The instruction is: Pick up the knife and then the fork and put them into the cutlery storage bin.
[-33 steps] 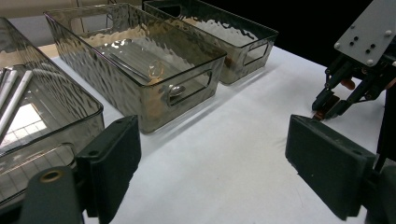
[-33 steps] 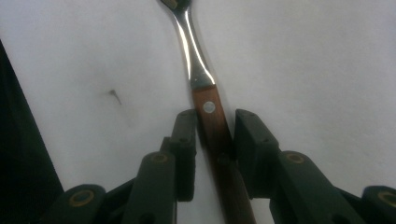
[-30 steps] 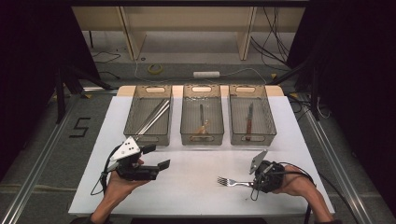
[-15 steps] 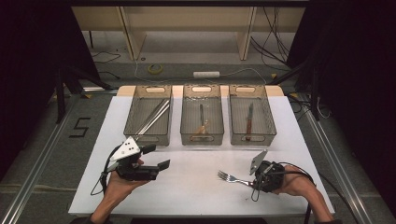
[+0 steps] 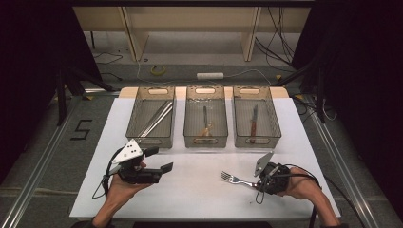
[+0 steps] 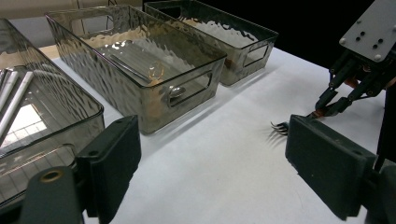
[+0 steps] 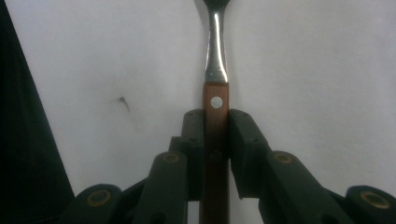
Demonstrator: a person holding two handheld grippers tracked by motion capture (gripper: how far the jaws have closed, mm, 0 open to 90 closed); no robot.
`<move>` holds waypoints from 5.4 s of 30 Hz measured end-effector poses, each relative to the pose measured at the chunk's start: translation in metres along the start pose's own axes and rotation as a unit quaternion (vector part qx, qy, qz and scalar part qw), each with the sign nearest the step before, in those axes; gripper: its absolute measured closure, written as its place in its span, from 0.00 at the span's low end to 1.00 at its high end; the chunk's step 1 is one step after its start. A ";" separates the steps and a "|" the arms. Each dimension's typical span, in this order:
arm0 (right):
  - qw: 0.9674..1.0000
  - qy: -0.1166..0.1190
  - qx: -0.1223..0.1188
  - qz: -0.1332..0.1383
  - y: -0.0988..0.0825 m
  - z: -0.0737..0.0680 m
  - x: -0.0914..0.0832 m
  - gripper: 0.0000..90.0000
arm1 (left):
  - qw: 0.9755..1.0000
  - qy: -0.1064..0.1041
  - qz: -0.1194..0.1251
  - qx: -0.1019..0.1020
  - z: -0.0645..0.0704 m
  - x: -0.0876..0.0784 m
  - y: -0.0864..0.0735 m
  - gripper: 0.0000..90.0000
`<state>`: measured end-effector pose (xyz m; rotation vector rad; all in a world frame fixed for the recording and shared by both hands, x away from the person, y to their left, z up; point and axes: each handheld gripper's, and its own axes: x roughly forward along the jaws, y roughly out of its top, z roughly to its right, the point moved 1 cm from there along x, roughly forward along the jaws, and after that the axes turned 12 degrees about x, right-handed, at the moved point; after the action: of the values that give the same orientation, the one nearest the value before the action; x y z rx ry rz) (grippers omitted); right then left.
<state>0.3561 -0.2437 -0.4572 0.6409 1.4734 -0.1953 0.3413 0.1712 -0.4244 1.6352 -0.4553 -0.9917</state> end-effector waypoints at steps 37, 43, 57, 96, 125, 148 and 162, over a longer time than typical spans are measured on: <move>0.987 0.009 0.099 0.125 0.020 0.025 -0.034 0.86 | 1.000 0.003 0.002 -0.002 -0.001 0.001 0.001 0.20; 0.984 0.007 0.107 0.139 0.024 0.032 -0.038 0.86 | 1.000 0.004 0.002 -0.003 -0.001 0.001 0.000 0.20; 0.974 0.001 0.132 0.183 0.040 0.052 -0.059 0.86 | 1.000 0.007 0.005 -0.006 -0.002 0.000 0.000 0.20; 0.952 -0.022 0.219 0.211 0.089 0.115 -0.074 0.86 | 1.000 0.009 0.005 -0.007 -0.003 0.000 0.000 0.20; 0.923 -0.089 0.319 0.195 0.107 0.152 -0.045 0.86 | 1.000 0.008 0.003 -0.005 -0.002 0.000 0.000 0.20; 0.914 -0.102 0.350 0.181 0.106 0.156 -0.026 0.86 | 1.000 0.008 0.003 -0.005 -0.002 0.000 0.000 0.20; 0.906 -0.107 0.373 0.170 0.098 0.161 -0.017 0.78 | 1.000 0.007 0.002 -0.005 -0.002 0.000 0.000 0.20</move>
<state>0.5411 -0.2492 -0.4188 1.4349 1.0212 -0.5525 0.3426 0.1725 -0.4245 1.6304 -0.4425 -0.9776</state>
